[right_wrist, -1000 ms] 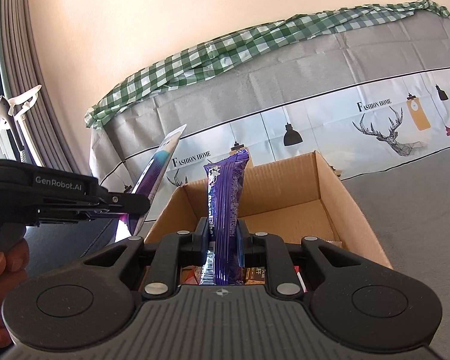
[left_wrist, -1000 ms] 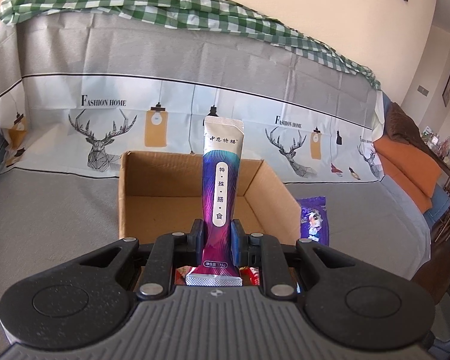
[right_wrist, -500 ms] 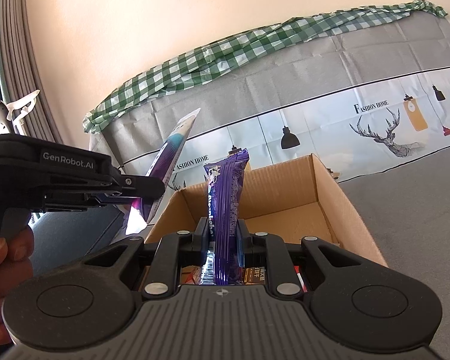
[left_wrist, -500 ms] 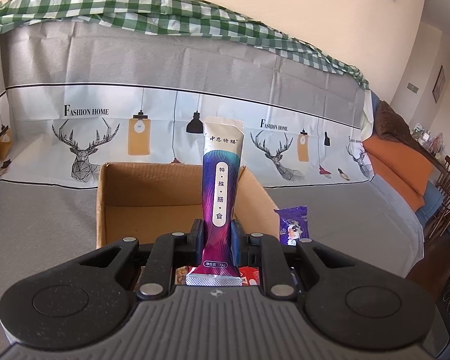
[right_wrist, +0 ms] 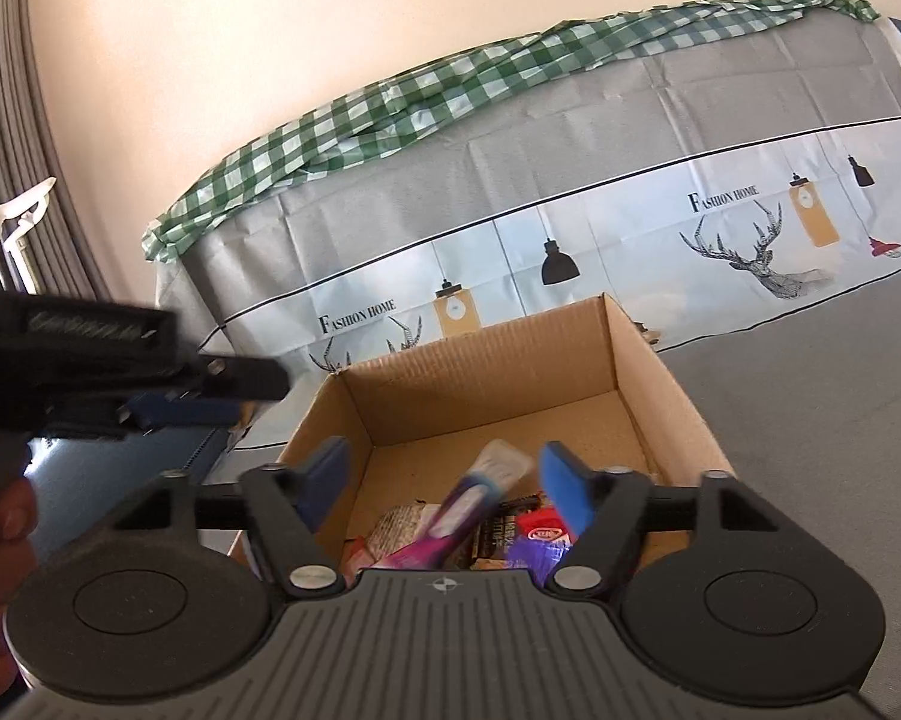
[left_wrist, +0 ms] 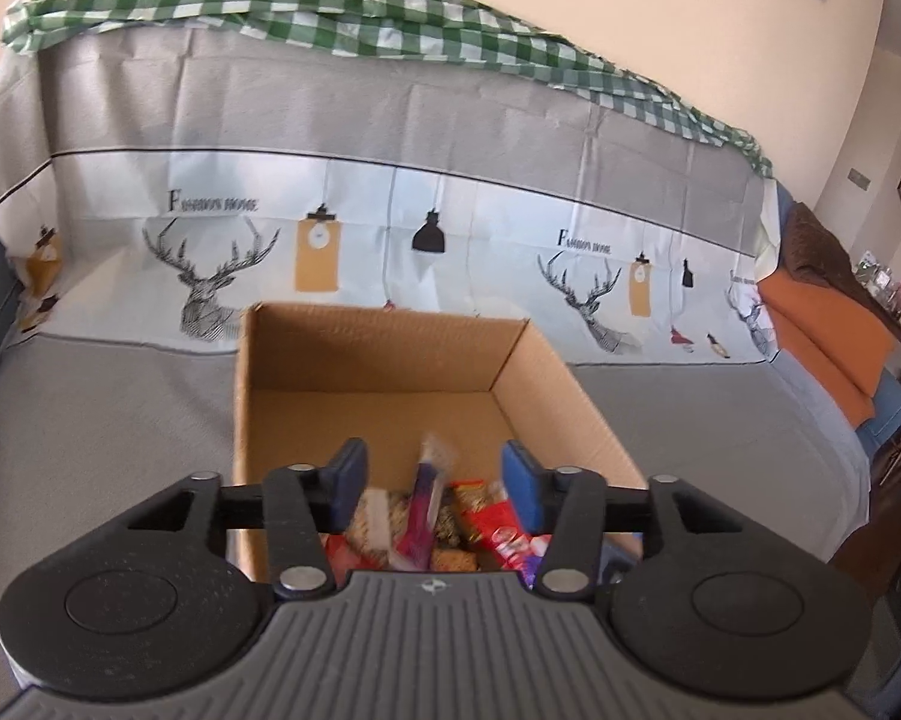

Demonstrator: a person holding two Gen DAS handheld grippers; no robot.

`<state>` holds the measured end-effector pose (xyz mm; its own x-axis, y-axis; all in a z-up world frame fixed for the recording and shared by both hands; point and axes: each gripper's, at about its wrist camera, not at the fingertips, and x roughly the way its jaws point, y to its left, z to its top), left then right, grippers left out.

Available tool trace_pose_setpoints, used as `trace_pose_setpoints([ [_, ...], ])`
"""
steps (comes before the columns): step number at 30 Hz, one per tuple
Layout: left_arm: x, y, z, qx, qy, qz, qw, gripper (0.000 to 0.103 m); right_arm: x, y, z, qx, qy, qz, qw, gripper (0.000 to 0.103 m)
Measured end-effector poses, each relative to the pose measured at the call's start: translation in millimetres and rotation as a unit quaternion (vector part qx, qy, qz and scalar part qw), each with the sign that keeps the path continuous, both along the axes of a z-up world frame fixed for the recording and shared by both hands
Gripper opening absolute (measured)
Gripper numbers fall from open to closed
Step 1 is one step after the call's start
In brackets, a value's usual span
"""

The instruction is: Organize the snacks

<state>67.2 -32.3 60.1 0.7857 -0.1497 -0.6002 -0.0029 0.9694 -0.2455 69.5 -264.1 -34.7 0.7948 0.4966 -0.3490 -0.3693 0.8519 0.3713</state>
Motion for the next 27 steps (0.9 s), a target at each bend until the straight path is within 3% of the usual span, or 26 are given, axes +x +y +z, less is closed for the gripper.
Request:
trace_pose_setpoints([
  [1,-5,2,-2,0.001,0.003,0.003,1.0,0.063,0,0,0,-0.002,0.001,0.0,1.0,0.088],
  [3,-17,7,-5,0.001,0.009,0.013,0.9999,0.075,1,2,0,-0.007,0.003,-0.001,1.0,0.094],
  [6,-36,14,-10,0.002,0.013,0.028,0.9995,0.084,-2,3,1,-0.018,0.001,-0.006,1.0,0.102],
  [11,-67,21,-16,0.025,0.026,0.054,0.9979,0.091,-13,1,5,-0.035,0.001,-0.03,0.999,0.102],
  [15,-88,24,-23,0.042,0.021,0.069,0.9965,0.091,-25,-7,7,-0.041,0.015,-0.055,0.998,0.102],
  [19,-99,25,-30,0.035,0.04,0.068,0.9963,0.092,-39,-14,11,-0.064,0.027,-0.074,0.995,0.102],
  [23,-102,25,-35,0.014,0.058,0.059,0.9965,0.102,-47,-19,16,-0.098,0.052,-0.09,0.99,0.102],
  [27,-100,17,-39,0.021,0.075,0.058,0.9952,0.102,-50,-27,17,-0.115,0.079,-0.082,0.987,0.102],
])
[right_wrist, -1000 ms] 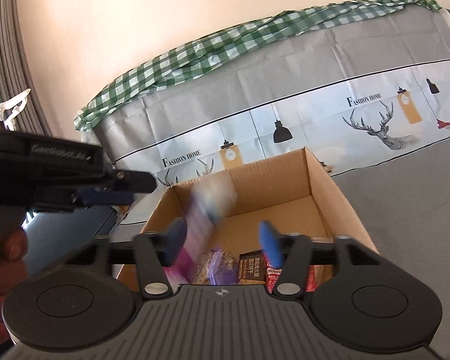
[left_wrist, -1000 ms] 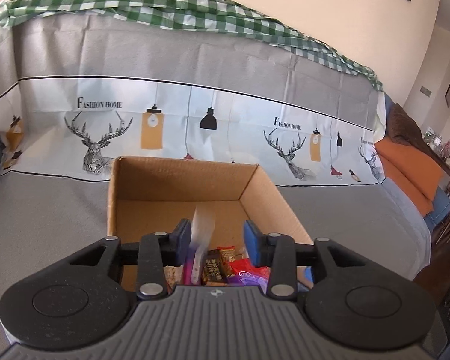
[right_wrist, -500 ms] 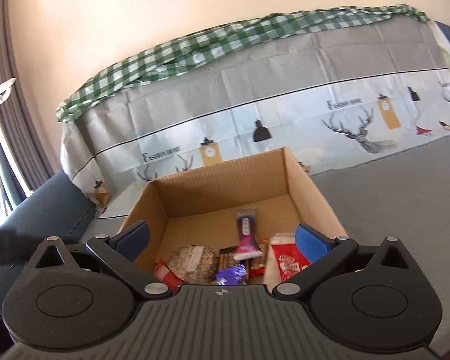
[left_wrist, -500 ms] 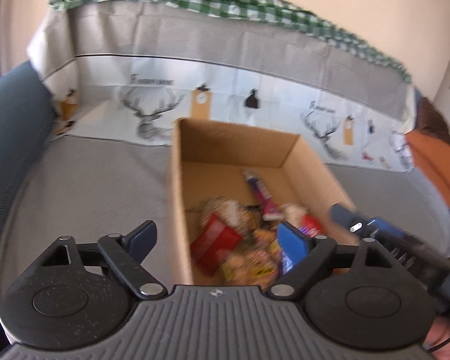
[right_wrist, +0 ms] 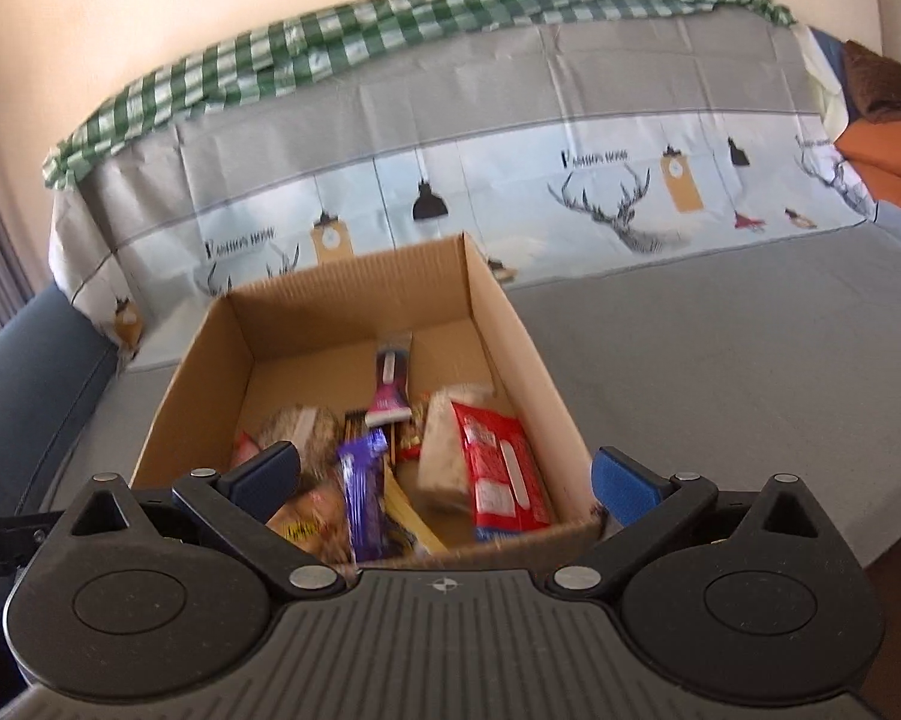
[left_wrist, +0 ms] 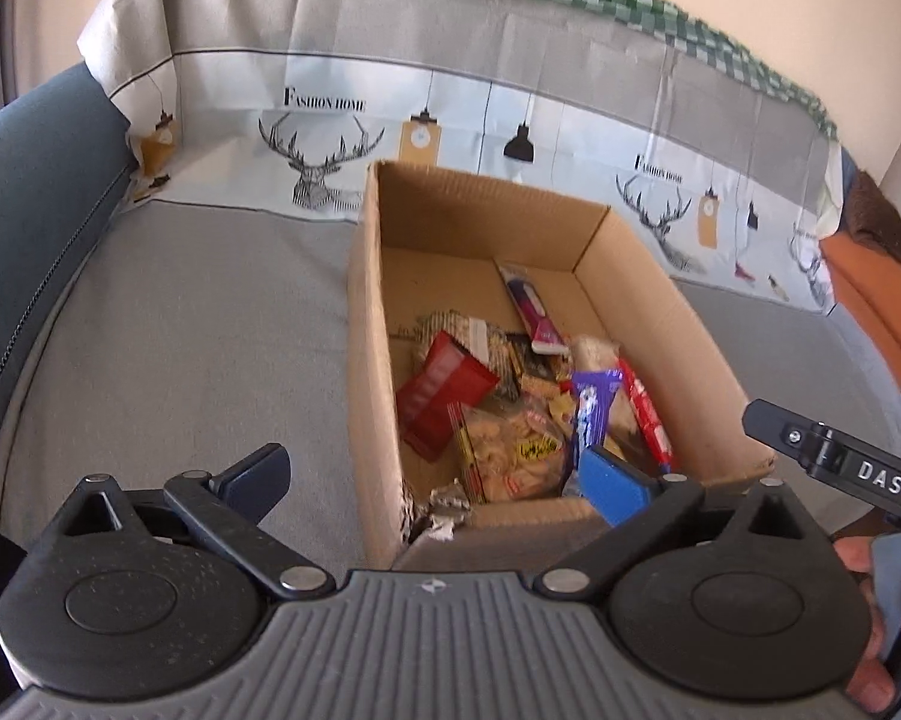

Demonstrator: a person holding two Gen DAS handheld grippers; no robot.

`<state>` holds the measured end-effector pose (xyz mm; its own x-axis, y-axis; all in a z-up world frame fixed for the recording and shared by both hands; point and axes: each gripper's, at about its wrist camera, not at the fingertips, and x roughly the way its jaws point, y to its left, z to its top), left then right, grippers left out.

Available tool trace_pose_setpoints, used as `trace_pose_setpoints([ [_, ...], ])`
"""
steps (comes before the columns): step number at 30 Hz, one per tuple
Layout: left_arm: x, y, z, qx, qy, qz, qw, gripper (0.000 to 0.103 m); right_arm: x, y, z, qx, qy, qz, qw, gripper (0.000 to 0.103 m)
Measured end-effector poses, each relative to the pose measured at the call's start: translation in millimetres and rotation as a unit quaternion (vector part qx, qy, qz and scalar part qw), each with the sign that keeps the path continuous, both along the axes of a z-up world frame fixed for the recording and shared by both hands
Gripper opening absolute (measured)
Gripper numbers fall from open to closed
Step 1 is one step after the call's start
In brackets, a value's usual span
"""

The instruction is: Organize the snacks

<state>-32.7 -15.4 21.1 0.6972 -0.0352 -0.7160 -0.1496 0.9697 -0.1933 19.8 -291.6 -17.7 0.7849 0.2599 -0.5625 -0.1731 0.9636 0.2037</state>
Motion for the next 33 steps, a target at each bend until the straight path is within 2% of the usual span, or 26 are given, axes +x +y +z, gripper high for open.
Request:
trace_pose_setpoints([
  [6,7,-8,-13,0.001,0.031,0.001,0.9995,0.102,6,-3,-22,-0.017,0.022,-0.004,1.0,0.102],
  [9,12,-9,-19,-0.004,0.049,0.001,0.9988,0.102,14,-4,-25,-0.003,0.032,-0.003,0.999,0.102],
  [14,15,-12,-23,0.009,0.064,0.001,0.9979,0.102,20,-1,-27,0.007,0.033,0.003,0.999,0.102],
  [33,14,-27,-19,0.016,0.052,-0.016,0.9984,0.102,23,-10,-29,0.029,0.042,0.0,0.999,0.102],
])
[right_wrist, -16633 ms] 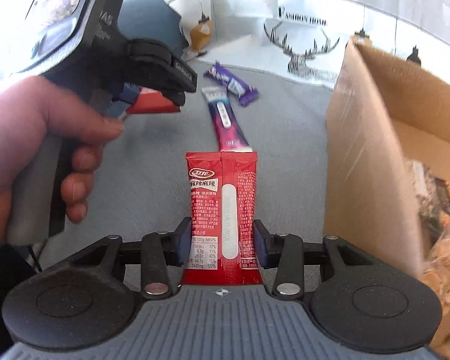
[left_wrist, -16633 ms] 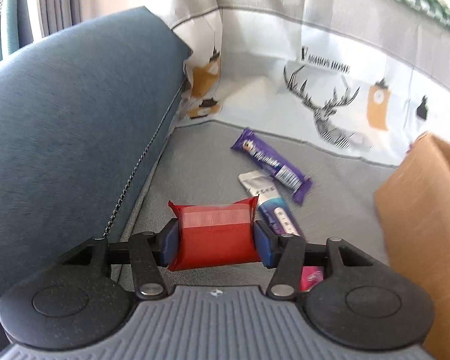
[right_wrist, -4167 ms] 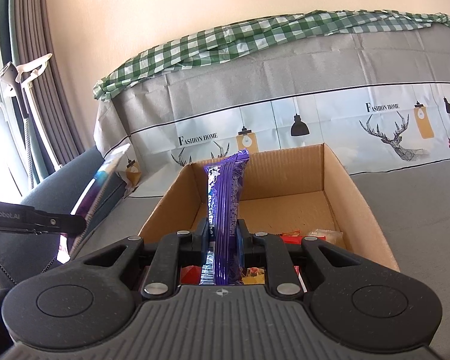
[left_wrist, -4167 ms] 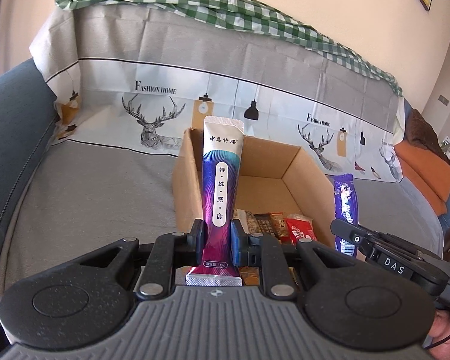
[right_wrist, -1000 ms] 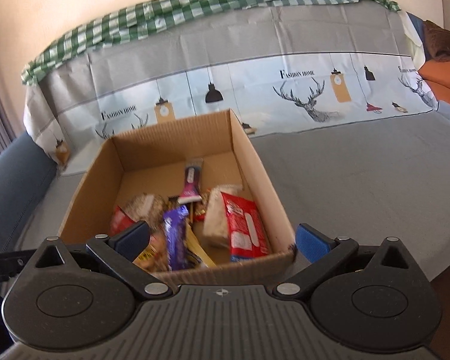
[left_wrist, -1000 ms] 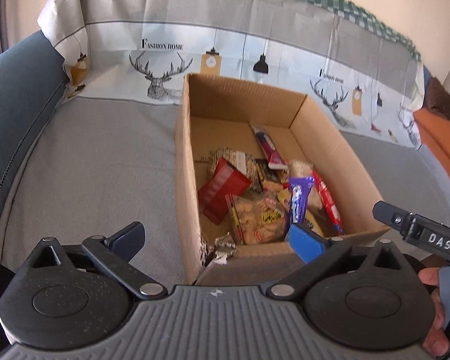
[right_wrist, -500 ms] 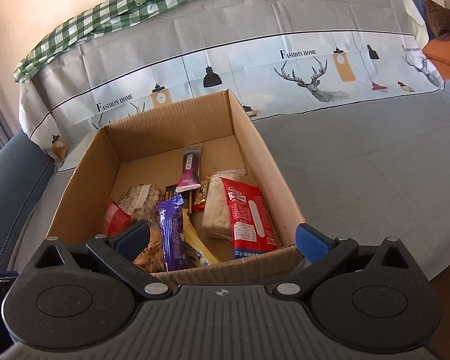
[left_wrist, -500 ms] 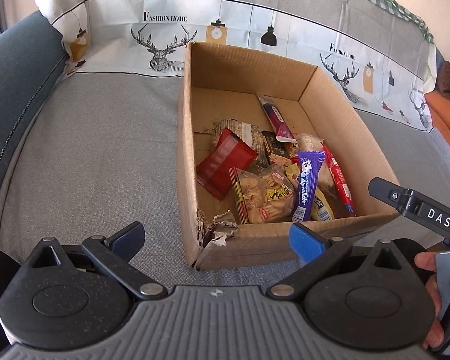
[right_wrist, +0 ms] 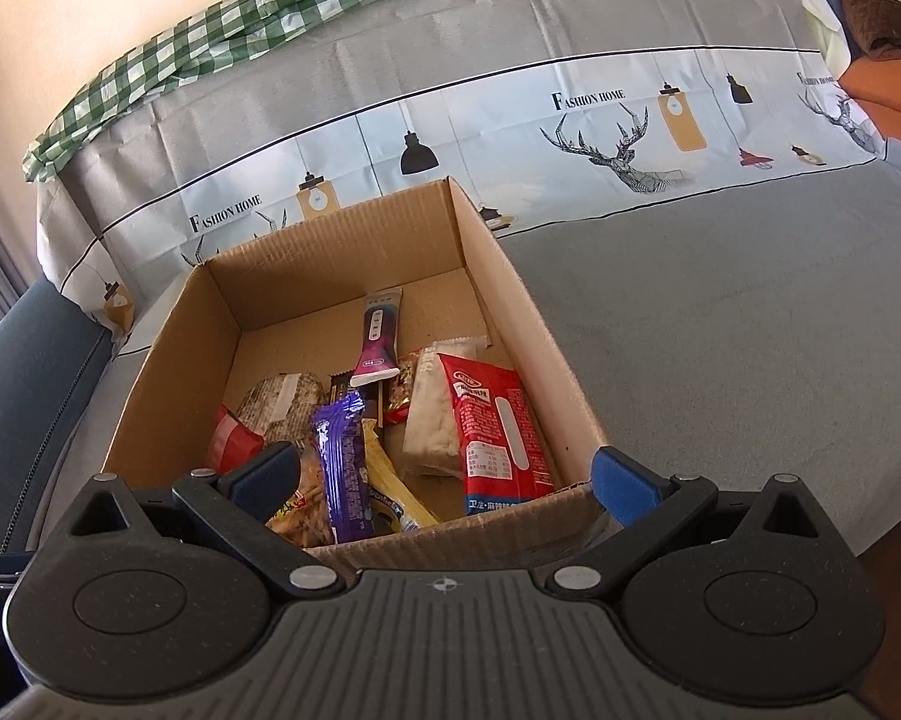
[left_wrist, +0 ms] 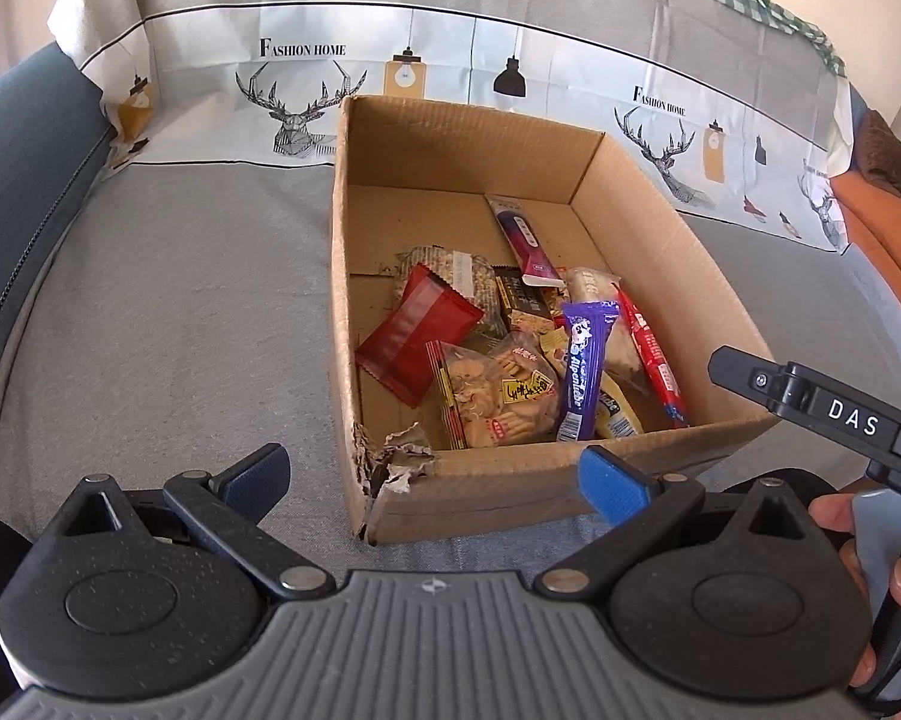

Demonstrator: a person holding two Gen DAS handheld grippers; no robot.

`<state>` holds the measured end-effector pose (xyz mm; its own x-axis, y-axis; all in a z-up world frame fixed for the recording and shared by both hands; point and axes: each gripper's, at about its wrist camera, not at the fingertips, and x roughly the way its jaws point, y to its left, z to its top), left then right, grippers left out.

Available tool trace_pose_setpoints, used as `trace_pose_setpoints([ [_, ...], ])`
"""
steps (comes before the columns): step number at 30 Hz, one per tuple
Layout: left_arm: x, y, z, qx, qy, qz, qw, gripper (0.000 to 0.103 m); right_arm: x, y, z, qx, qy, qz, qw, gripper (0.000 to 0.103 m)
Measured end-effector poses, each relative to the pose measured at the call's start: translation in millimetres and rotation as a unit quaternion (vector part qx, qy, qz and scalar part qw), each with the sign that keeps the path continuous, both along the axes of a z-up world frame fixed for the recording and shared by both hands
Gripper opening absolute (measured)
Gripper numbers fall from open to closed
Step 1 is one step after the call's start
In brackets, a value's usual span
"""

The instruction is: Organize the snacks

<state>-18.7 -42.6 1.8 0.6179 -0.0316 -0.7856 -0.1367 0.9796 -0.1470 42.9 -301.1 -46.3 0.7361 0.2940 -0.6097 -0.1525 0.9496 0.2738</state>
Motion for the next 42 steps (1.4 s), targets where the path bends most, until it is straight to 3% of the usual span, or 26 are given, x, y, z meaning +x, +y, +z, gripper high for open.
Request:
trace_pose_setpoints([
  [42,0.9,-4.4,-1.2,0.014,-0.029,-0.032,0.999,0.102,0.8,-0.1,-0.4,-0.004,0.001,-0.001,1.0,0.102],
])
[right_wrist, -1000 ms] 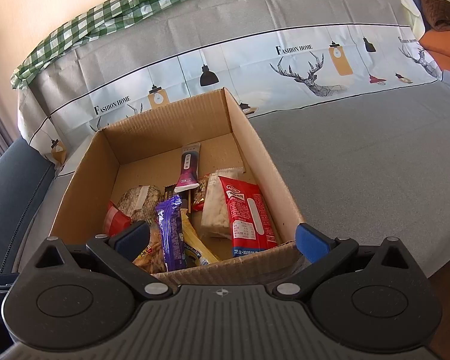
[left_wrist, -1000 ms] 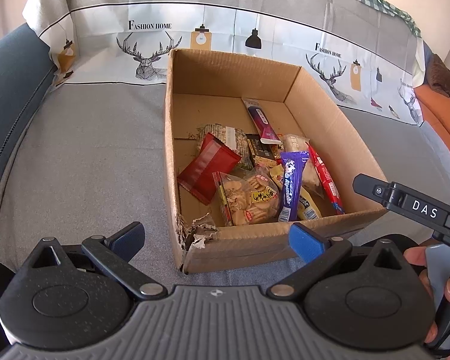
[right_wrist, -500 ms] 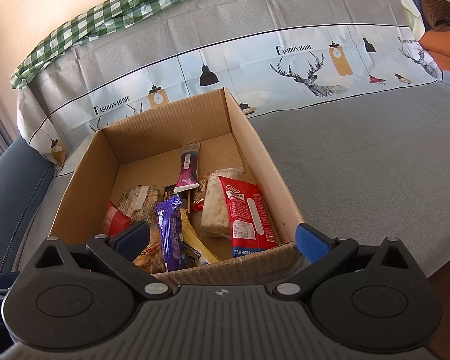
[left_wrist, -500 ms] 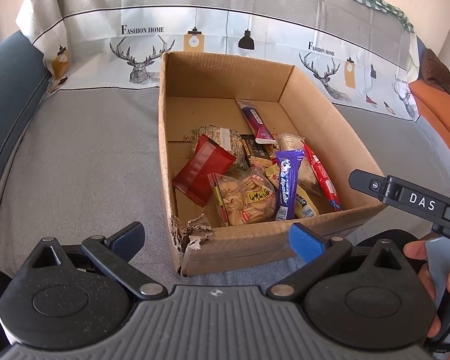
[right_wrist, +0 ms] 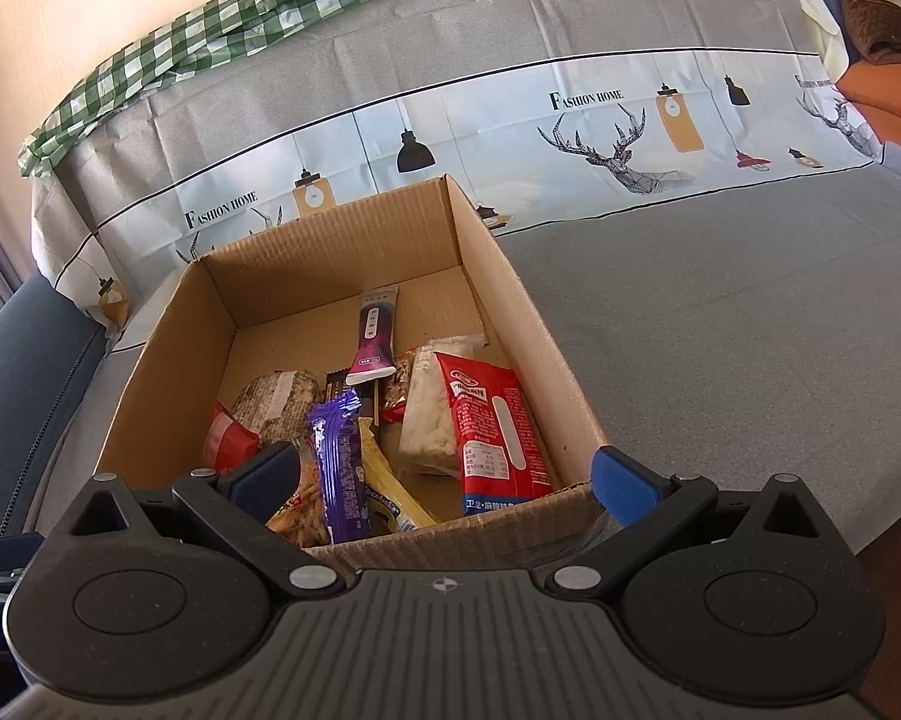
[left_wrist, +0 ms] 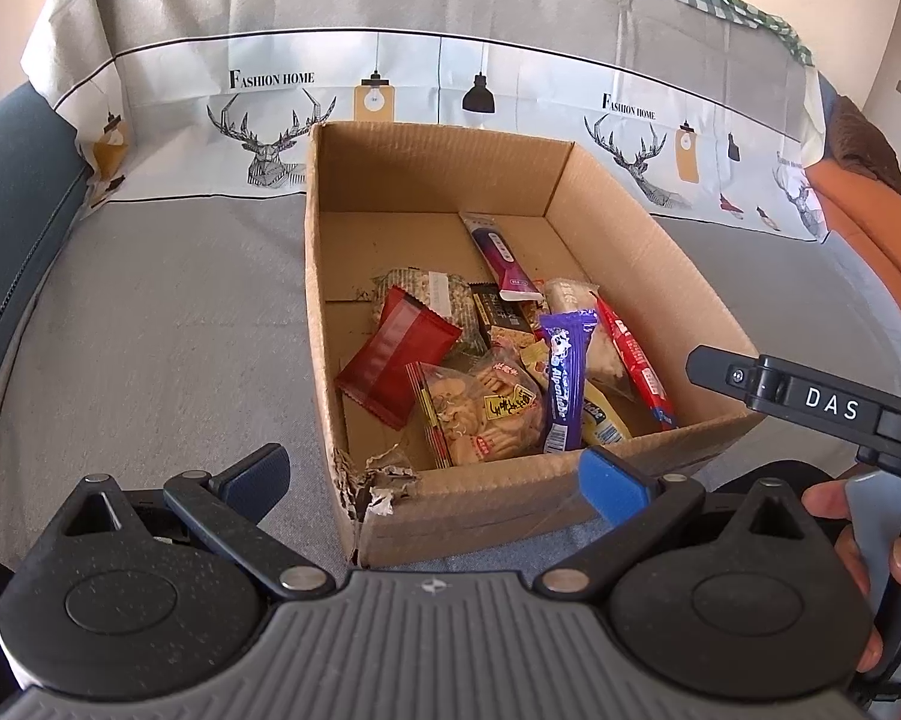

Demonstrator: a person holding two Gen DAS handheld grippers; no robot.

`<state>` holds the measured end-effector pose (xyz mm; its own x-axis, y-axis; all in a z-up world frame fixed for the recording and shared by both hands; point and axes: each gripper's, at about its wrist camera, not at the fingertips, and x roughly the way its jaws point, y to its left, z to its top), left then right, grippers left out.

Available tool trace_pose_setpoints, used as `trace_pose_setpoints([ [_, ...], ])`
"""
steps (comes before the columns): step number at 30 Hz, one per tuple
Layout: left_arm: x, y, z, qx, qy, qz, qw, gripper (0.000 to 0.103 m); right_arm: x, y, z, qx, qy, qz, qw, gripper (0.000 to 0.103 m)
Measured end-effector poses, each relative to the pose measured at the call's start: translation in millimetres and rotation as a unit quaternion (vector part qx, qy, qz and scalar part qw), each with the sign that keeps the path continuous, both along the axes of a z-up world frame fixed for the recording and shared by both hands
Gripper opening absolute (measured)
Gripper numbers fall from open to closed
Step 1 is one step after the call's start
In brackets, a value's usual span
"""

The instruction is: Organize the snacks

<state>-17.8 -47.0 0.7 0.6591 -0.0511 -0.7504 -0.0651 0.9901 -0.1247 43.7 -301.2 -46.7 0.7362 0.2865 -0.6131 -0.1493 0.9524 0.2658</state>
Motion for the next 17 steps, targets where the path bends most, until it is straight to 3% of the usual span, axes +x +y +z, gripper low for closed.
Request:
trace_pose_setpoints([
  [10,1.2,2.4,0.2,-0.001,-0.006,-0.001,1.0,0.102,-0.4,1.2,0.8,-0.005,0.001,-0.002,1.0,0.102],
  [17,0.5,10.0,5.1,-0.013,-0.038,-0.018,0.999,0.103,-4.1,-1.8,4.9,-0.005,-0.008,-0.019,1.0,0.102],
])
